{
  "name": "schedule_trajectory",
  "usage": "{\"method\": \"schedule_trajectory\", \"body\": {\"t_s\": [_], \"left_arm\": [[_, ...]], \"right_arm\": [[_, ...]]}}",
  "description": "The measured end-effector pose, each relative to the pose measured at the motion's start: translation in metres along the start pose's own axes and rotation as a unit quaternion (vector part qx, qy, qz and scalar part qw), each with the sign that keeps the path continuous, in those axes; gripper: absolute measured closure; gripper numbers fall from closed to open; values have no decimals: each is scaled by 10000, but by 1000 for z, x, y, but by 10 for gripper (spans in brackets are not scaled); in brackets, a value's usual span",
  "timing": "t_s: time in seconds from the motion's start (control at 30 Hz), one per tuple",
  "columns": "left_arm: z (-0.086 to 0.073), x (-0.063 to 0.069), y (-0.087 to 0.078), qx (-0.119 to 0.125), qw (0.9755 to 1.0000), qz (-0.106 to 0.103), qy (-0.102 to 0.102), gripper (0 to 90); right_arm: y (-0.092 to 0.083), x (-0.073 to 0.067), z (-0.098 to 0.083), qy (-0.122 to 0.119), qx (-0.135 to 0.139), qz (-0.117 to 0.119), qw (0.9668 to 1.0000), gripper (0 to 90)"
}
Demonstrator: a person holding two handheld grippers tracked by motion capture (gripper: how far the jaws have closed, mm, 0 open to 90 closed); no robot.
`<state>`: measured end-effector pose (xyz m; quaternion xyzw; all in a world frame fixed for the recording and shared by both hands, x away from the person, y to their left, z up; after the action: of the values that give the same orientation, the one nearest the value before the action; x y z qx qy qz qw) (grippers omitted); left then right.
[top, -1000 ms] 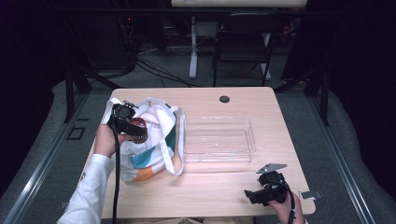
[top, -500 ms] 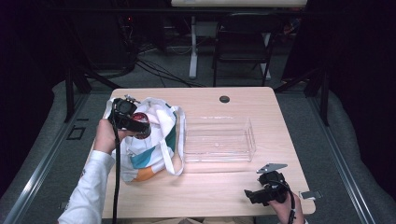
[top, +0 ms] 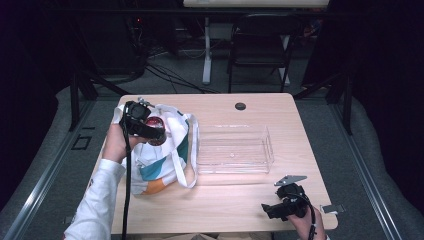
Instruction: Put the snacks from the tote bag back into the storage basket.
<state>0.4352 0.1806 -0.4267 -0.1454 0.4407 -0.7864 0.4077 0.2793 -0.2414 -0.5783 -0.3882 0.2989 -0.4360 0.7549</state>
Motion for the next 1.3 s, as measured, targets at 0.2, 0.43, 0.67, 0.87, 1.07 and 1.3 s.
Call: {"method": "schedule_trajectory", "body": {"t_s": [0.2, 0.43, 0.67, 0.87, 1.07, 1.3], "left_arm": [[7, 7, 1, 40, 9999, -101, 134, 259], [12, 10, -3, 170, 9995, -142, 206, 259], [14, 12, -7, 266, 9992, -164, 252, 260], [16, 12, -10, 329, 9990, -175, 266, 259], [21, 17, -7, 355, 9985, -244, 326, 259], [26, 23, -8, 417, 9980, -281, 384, 259]], "right_arm": [[0, 0, 0, 13, -8, 1, 10000, 64], [1, 0, -1, 52, 62, -36, 10000, 64], [1, 0, 0, 29, 0, -3, 10000, 64], [1, 0, 0, 10, -26, -35, 10000, 64], [0, -1, 0, -11, 8, -32, 10000, 64], [0, 0, 0, -7, 2, -7, 10000, 64]]}}
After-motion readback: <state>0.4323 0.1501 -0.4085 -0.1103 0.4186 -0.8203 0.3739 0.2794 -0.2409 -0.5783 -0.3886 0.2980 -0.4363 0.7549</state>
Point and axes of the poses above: each handheld gripper's, and its own axes: y roughly forward along the jaws, z roughly out of its top, x roughly to its right, the point moved 3 cm from there along y, roughly forward along the jaws, and after that the axes turned 7 degrees about y, right-handed, at the moved point
